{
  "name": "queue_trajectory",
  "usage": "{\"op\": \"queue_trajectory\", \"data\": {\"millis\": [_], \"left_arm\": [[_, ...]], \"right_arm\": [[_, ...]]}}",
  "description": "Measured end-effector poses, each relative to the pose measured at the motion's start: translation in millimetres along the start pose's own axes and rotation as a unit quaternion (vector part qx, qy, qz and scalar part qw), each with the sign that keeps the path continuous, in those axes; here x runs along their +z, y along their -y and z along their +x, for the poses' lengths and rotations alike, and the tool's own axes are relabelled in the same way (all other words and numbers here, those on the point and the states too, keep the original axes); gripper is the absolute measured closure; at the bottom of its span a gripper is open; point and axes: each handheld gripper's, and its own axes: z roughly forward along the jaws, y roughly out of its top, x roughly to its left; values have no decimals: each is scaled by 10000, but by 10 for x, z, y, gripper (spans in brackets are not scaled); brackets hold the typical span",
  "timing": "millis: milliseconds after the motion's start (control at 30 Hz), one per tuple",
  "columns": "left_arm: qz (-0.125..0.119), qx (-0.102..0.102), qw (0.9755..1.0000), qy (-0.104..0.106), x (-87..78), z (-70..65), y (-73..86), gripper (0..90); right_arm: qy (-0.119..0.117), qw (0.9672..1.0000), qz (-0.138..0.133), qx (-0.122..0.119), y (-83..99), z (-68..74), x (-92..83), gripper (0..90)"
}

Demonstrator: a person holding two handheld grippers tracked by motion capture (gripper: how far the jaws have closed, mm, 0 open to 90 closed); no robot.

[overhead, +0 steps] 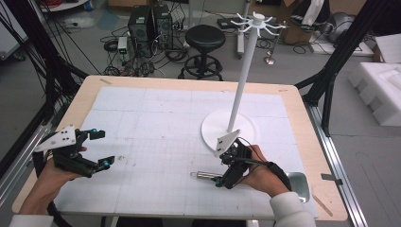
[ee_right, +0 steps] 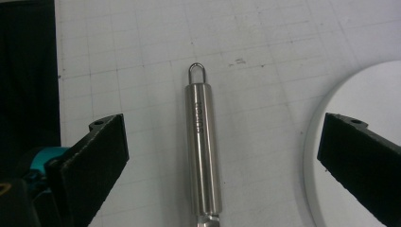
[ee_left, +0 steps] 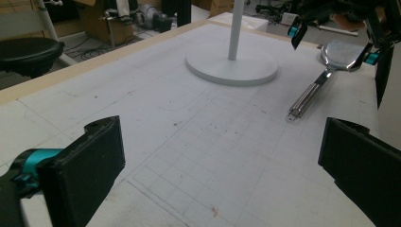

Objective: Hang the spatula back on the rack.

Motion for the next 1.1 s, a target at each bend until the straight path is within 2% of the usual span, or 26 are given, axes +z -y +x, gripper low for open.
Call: {"op": "queue_trajectory", "data": {"millis": [67,333,400,467,567,733,1100], "left_arm": [[1,-1,10000,-1,0,0,0,17],[2,-9,10000,1,0,1,1,17],[8,-12,10000,7,2,1,2,17],[18,-10,10000,4,4,-1,2,17],[23,-10,10000,2,5,-2,2,17],[20,-10,10000,-7,0,5,3,17],[34,-16,10000,0,5,5,6,17]], "right_arm": [[10,10000,63,-9,-12,0,43,53],[-26,9993,379,-43,-36,-12,193,83],[7,9992,401,-4,-40,-5,217,152],[44,9989,458,-46,-42,-7,252,161],[-55,9980,617,-98,-43,-1,311,198],[-183,9970,728,-162,-51,-9,381,277],[-337,9933,1077,-240,-48,2,481,473]]}}
